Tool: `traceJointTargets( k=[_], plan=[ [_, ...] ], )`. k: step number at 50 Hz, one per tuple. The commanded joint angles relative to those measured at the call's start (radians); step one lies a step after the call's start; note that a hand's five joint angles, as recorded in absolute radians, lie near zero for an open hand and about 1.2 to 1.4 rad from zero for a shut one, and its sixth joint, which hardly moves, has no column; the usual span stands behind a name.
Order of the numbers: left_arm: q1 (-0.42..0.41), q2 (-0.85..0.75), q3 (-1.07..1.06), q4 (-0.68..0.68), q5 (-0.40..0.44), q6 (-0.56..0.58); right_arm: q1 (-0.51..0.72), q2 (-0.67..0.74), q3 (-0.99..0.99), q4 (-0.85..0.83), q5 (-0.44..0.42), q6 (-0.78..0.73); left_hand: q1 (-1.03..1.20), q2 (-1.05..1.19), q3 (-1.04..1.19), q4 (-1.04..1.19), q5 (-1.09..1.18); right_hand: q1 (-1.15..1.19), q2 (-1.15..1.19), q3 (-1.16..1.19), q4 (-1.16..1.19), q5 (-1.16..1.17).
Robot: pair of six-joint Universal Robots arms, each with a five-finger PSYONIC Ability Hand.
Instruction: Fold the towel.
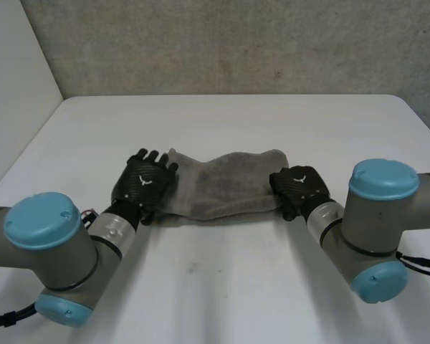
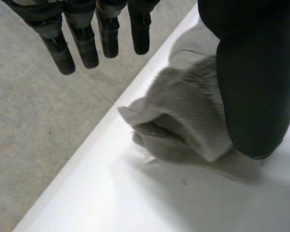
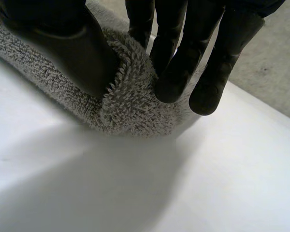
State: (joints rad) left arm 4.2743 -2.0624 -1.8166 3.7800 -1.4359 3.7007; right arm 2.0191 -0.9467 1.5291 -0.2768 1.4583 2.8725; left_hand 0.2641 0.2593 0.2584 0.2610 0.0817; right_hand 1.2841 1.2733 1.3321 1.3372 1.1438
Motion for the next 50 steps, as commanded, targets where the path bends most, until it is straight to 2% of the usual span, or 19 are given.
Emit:
traceJointTargets(
  k=[1,4,7,11,13,16,18,23,28,29,30,32,34,35,37,38,40,43,50],
  plan=[
    [0.007,0.107,-0.027,-0.022,-0.001,-0.018,-0.039,-0.089,0.02,0.145,0.002,-0.193,-0.033,-0.028,-0.027,-0.03,-0.025,0.112,0.123,0.064,0.059,0.078],
    [0.005,0.175,-0.027,-0.029,-0.001,-0.059,-0.083,-0.13,0.025,0.29,0.019,-0.497,-0.039,-0.034,-0.033,-0.036,-0.031,0.112,0.123,0.064,0.059,0.078],
    [0.004,0.211,-0.009,-0.045,-0.001,-0.1,-0.074,-0.147,-0.006,0.263,0.045,-0.614,-0.042,-0.037,-0.036,-0.039,-0.034,0.112,0.123,0.064,0.059,0.078],
    [0.001,0.248,0.026,-0.06,0.0,-0.149,-0.011,-0.144,-0.069,0.163,0.037,-0.631,-0.039,-0.034,-0.033,-0.036,-0.031,0.112,0.123,0.064,0.059,0.078],
    [-0.004,0.257,0.051,-0.072,0.0,-0.176,0.122,-0.106,-0.133,0.06,0.01,-0.639,-0.039,-0.034,-0.033,-0.036,-0.031,0.112,0.123,0.064,0.059,0.078],
    [-0.005,0.26,0.102,-0.106,0.0,-0.24,0.185,-0.072,-0.167,0.002,-0.021,-0.644,-0.039,-0.034,-0.033,-0.036,-0.031,0.112,0.123,0.064,0.059,0.078],
    [-0.005,0.26,0.144,-0.144,-0.001,-0.312,0.284,-0.014,-0.226,-0.079,-0.073,-0.648,-0.036,-0.031,-0.03,-0.033,-0.028,0.112,0.123,0.064,0.059,0.078],
    [-0.005,0.251,0.195,-0.196,-0.001,-0.424,0.394,0.104,-0.276,-0.047,-0.137,-0.65,-0.033,-0.028,-0.027,-0.03,-0.025,0.112,0.123,0.064,0.059,0.078],
    [0.002,0.239,0.217,-0.227,-0.001,-0.505,0.426,0.17,-0.31,0.089,-0.128,-0.639,-0.033,-0.028,-0.027,-0.03,-0.025,0.112,0.123,0.064,0.059,0.078],
    [0.002,0.232,0.218,-0.232,-0.001,-0.522,0.423,0.166,-0.308,0.12,-0.113,-0.63,-0.033,-0.028,-0.027,-0.03,-0.025,-0.015,-0.004,-0.063,-0.068,-0.049],
    [0.002,0.232,0.218,-0.232,-0.001,-0.522,0.423,0.166,-0.308,0.12,-0.113,-0.63,-0.033,-0.028,-0.027,-0.03,-0.025,-0.016,-0.005,-0.064,-0.069,-0.05],
    [0.004,0.226,0.22,-0.232,-0.001,-0.533,0.42,0.119,-0.291,0.127,-0.069,-0.587,-0.033,-0.028,-0.027,-0.03,-0.025,-0.995,-0.984,-1.043,-1.048,-1.029],
    [0.004,0.214,0.223,-0.23,-0.001,-0.539,0.409,0.083,-0.282,0.123,-0.044,-0.532,-0.036,-0.031,-0.03,-0.033,-0.028,-1.11,-1.099,-1.158,-1.163,-1.144],
    [0.004,0.214,0.223,-0.23,-0.001,-0.539,0.409,0.083,-0.282,0.123,-0.044,-0.532,-0.036,-0.031,-0.03,-0.033,-0.028,-1.11,-1.099,-1.158,-1.163,-1.144],
    [0.002,0.208,0.229,-0.23,-0.003,-0.539,0.345,0.007,-0.239,0.119,-0.015,-0.378,-0.036,-0.031,-0.03,-0.033,-0.028,-1.11,-1.099,-1.158,-1.163,-1.144],
    [0.002,0.2,0.236,-0.23,-0.003,-0.541,0.345,0.006,-0.239,0.119,-0.015,-0.377,-0.033,-0.028,-0.027,-0.03,-0.025,-1.11,-1.099,-1.158,-1.163,-1.144],
    [0.002,0.191,0.246,-0.233,-0.003,-0.541,0.29,-0.075,-0.183,0.119,-0.015,-0.213,-0.033,-0.028,-0.027,-0.03,-0.025,-1.11,-1.099,-1.158,-1.163,-1.144],
    [-0.001,0.177,0.256,-0.233,-0.003,-0.545,0.273,-0.107,-0.159,0.117,-0.015,-0.147,-0.033,-0.028,-0.027,-0.03,-0.025,-1.11,-1.099,-1.158,-1.163,-1.144],
    [-0.025,0.113,0.252,-0.259,-0.026,-0.608,0.129,-0.166,-0.098,0.133,-0.015,0.126,-0.018,-0.014,-0.013,-0.015,-0.01,-1.11,-1.099,-1.158,-1.163,-1.144]
  ],
)
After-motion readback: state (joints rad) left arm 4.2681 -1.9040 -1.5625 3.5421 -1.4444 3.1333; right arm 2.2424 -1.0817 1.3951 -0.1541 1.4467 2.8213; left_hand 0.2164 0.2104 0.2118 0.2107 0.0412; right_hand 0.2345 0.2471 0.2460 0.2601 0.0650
